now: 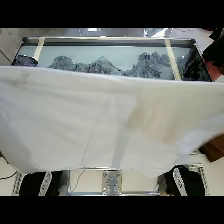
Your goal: Fold the shirts.
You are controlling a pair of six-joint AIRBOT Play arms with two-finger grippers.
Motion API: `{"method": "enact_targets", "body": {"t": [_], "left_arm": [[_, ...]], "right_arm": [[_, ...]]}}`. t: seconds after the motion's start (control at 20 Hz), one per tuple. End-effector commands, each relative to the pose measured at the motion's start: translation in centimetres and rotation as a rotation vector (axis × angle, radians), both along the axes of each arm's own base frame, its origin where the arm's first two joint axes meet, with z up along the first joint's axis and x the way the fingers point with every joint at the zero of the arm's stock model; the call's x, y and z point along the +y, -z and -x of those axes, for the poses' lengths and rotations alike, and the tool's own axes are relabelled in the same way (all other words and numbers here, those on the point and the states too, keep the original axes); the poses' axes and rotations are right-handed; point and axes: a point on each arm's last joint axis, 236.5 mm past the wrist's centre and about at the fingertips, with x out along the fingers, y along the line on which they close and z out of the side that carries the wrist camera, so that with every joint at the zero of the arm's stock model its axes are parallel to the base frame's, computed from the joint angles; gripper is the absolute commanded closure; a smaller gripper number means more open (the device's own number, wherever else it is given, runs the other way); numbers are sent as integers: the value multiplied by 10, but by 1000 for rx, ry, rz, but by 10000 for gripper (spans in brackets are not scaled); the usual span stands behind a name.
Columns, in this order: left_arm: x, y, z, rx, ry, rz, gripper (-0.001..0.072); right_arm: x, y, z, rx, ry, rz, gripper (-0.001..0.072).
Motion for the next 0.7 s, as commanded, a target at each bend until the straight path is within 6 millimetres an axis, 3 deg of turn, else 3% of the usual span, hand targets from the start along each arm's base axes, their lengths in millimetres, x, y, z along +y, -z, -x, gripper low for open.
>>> {"method": "enact_targets", "body": {"t": [0.0,0.1,0.25,0.35,0.45,0.55,0.65], "left_arm": [[-12,55,-73,218,90,10,697],[-8,108,-124,377,93,33,697],[6,214,-190,639,72,46,697],[11,284,-224,763,69,60,697],[14,339,-252,821,64,73,697],[14,370,-269,830,44,104,697],[13,380,-279,819,35,115,697]], "right_arm": [[-22,57,-65,263,1,-66,698],[-18,111,-113,442,-78,-165,698],[-16,202,-182,626,-155,-313,697],[-21,259,-223,688,-124,-361,697],[-21,305,-264,706,-88,-399,697],[-16,334,-301,661,-45,-419,697],[-14,348,-325,609,-11,-408,697]]}}
